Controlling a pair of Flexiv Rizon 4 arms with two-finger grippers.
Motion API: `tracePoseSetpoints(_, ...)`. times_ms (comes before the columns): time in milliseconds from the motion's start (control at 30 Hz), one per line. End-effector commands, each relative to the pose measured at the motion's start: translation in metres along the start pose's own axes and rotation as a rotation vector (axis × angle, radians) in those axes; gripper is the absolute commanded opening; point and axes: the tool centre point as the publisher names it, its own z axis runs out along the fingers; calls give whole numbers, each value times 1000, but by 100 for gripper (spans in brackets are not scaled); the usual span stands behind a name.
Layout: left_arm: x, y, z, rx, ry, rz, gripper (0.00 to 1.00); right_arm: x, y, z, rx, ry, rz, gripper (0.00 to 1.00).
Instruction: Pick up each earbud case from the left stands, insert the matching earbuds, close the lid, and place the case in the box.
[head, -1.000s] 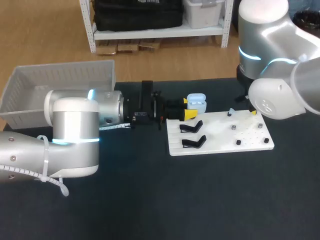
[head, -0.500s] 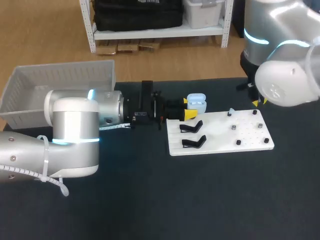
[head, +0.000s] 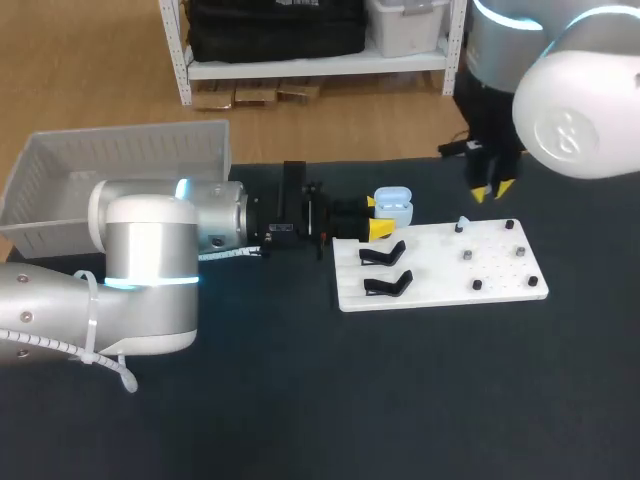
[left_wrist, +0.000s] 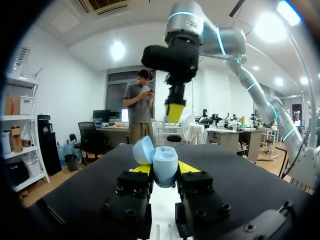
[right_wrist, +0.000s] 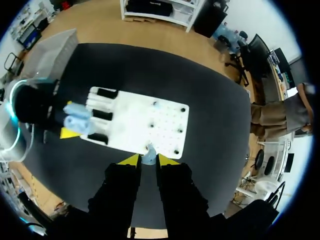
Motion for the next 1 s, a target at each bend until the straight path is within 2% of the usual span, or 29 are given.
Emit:
tracePoseSetpoints(33,1,-2,0,-7,-5,4,0,22,15,-20,-12,-25,-1,0)
tracePoseSetpoints(633,1,-2,0,-7,-5,4,0,25,20,-22,-26,-40,13,0)
tracePoseSetpoints(733,1,-2,0,-7,-5,4,0,15,35,-31,-6,-34,162,0)
tracePoseSetpoints(867,1,-2,0,-7,-5,4,0,4,54,-43,-33,2,352,0)
tracePoseSetpoints(1000,1,-2,0,-7,-5,4,0,-2,60,-42,-37,20,474,0)
